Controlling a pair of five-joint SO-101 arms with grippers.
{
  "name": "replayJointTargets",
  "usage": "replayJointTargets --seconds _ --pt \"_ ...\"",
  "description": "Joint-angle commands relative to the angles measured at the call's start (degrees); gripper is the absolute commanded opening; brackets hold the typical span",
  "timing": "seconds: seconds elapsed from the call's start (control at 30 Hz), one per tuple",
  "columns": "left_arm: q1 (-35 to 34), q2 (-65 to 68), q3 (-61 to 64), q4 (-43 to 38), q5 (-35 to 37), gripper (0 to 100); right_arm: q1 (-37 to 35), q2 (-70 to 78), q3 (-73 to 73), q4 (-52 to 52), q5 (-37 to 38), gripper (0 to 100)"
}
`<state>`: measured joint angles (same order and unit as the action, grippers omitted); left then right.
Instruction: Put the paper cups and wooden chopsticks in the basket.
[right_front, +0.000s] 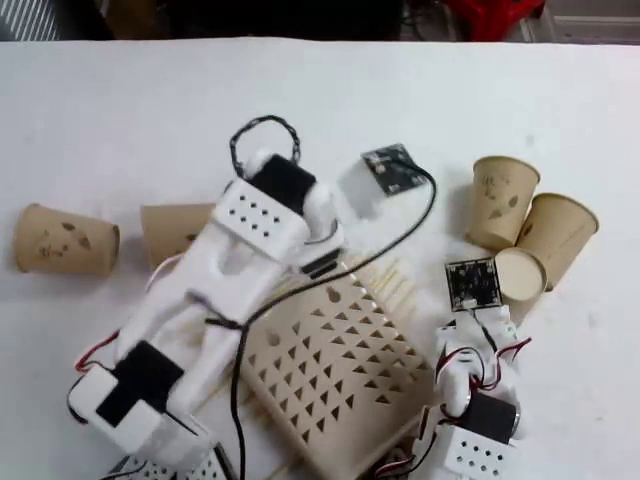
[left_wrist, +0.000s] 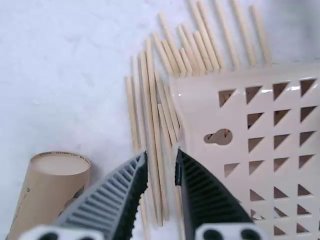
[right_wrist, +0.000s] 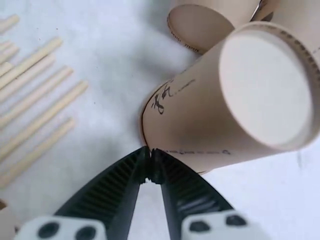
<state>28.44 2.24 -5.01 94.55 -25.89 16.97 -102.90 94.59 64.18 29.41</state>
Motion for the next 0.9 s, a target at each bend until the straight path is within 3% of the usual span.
replayJointTargets --seconds 0.0,0.33,0.47,0.6,0.87 --pt "-1.0 2.0 -2.5 3.3 -4.3 12 -0.2 -0.4 -0.4 0.4 1.4 1.8" --pt "2.4 2.5 -2.3 4.0 -4.1 13 -0.3 -0.4 0.2 0.1 1.8 1.8" --pt "4.6 2.4 -2.8 3.9 -1.9 19 -0.3 -0.4 0.2 0.1 1.8 1.8" --pt "5.3 2.5 0.7 -1.1 -1.4 26 -0.3 -0.4 0.2 0.1 1.8 1.8" --pt "0.9 2.6 10.4 -13.3 -1.5 25 -0.1 -0.4 0.2 0.3 1.8 1.8"
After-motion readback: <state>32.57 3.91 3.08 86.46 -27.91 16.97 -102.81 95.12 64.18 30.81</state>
